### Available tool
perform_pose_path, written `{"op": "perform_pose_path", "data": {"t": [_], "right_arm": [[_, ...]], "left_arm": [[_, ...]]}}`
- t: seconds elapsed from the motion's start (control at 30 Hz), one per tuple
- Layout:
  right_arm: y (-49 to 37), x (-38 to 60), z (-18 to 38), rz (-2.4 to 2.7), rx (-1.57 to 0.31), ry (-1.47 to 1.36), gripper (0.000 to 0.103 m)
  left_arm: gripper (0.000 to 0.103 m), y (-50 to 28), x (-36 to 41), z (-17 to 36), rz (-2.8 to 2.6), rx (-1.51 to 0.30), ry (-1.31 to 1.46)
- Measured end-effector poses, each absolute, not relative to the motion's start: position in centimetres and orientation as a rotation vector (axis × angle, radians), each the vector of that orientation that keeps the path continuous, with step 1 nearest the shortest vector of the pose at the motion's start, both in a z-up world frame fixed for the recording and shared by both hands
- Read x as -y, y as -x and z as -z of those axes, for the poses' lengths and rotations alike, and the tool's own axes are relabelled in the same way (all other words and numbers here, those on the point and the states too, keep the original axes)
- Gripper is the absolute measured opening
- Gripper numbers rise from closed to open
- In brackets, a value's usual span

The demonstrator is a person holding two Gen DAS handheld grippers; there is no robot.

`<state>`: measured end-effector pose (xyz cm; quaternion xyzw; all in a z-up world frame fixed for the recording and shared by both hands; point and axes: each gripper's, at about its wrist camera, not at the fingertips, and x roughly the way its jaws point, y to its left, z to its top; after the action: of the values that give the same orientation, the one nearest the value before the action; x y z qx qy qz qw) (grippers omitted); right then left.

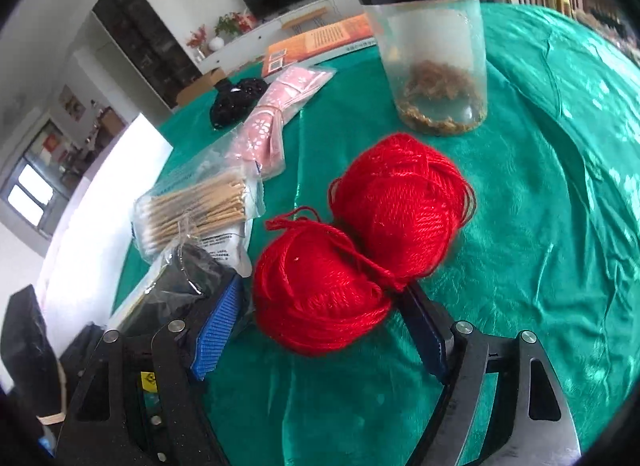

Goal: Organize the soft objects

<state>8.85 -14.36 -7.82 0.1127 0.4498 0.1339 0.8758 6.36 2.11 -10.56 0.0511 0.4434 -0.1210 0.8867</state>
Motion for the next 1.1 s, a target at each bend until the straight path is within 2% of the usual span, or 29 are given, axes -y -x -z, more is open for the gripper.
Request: {"op": "perform_pose_path", "data": {"t": [0.03,0.1,0.33,0.43,0.47,0.5,0.63,0.77,1.1], "right_arm": [[-9.1,14.0,8.0,-0.251,-0.929,-0.196,0.075],[-9.3,14.6,8.5,-0.205,-0.911,-0.208,0.045],[-10.2,22.2,8.0,0.042,-0.860,-0.269,0.046],[-12.8,25.8,7.4,0.053,-0.843,-0.297,0.062],[-13.3,26.5,7.1,0.067,-0.844,-0.285,0.073],[-13.4,27.1,6.7,0.072,-0.845,-0.281,0.075],[-10.9,26.8,5.4,0.096,-0.803,-0.243,0.075],[-8.8,24.8,6.7,0.112,-0.794,-0.156,0.075],[-9.2,24.1,8.7,0.127,-0.887,-0.083,0.074]], "left_arm": [[0.103,-6.3,-2.1,10.6,0.251,-0.922,-0.107],[0.103,-6.4,-2.0,10.6,0.249,-0.922,-0.111],[0.103,-6.5,-2.0,10.6,0.248,-0.922,-0.110],[0.103,-6.5,-2.0,10.6,0.248,-0.921,-0.110],[0.103,-6.5,-2.0,10.6,0.249,-0.921,-0.109],[0.103,-6.5,-2.0,10.6,0.248,-0.921,-0.110],[0.103,-6.4,-2.0,10.6,0.247,-0.921,-0.110],[0.103,-6.5,-2.0,10.6,0.248,-0.921,-0.110],[0.103,-6.4,-2.1,10.6,0.248,-0.921,-0.110]]}}
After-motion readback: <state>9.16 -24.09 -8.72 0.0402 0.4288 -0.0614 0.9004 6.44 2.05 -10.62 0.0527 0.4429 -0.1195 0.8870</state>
